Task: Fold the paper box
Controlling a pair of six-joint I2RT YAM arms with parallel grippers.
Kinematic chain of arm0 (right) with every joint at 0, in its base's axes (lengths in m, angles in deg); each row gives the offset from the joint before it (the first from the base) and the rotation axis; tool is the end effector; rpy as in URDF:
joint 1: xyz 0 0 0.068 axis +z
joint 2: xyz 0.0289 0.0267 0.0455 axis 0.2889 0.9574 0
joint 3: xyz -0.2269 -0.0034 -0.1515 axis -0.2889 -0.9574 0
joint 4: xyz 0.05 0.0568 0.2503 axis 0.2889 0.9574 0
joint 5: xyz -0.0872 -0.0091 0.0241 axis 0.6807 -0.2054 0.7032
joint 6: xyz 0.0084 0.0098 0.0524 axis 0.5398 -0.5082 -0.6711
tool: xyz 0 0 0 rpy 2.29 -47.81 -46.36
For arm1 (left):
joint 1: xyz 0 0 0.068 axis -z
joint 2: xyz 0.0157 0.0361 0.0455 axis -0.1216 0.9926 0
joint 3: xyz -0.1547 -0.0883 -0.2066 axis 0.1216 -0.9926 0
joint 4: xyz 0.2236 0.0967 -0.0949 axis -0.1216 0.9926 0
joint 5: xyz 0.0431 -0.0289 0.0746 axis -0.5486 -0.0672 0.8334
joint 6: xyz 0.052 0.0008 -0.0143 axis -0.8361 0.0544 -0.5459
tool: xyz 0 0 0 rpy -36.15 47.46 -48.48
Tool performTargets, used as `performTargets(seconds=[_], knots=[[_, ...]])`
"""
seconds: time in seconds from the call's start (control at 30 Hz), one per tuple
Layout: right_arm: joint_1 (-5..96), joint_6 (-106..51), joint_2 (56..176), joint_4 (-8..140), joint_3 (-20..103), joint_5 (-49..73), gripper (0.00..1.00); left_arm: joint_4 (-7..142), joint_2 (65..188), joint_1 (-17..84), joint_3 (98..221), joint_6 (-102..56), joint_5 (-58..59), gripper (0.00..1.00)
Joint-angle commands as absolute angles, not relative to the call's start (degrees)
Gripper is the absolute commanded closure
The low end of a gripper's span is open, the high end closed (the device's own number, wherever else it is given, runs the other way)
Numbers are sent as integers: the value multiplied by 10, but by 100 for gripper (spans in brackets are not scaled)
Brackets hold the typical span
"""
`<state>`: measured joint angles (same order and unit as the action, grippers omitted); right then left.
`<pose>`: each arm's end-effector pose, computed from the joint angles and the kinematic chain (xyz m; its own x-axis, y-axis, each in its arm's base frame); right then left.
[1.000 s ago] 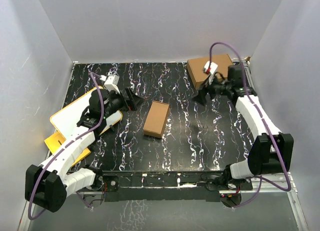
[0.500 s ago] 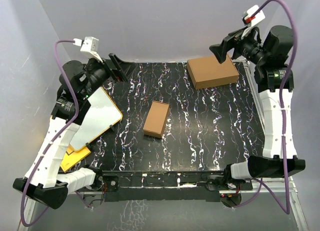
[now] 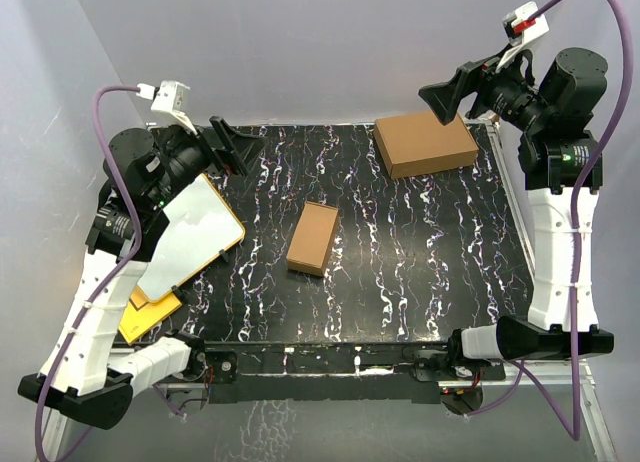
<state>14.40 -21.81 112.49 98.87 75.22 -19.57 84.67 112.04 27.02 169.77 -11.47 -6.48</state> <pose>0.2417 0.0123 0.5488 -0.0384 0.0186 -0.9991 -0.5937 0.8038 0.0378 0.1872 -0.0784 0.5027 -0.1250 -0.3528 -0.9273 0.5752 0.7357 -0.3575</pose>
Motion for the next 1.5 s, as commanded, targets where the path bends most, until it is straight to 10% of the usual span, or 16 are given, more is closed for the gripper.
performTargets(seconds=[0.0,1.47], knots=[[140,-266,1115,988,763,-179,1,856,1103,268,1701,-127,-71,3],[135,-219,1115,1002,765,-192,1,857,1113,268,1688,-134,-81,3]])
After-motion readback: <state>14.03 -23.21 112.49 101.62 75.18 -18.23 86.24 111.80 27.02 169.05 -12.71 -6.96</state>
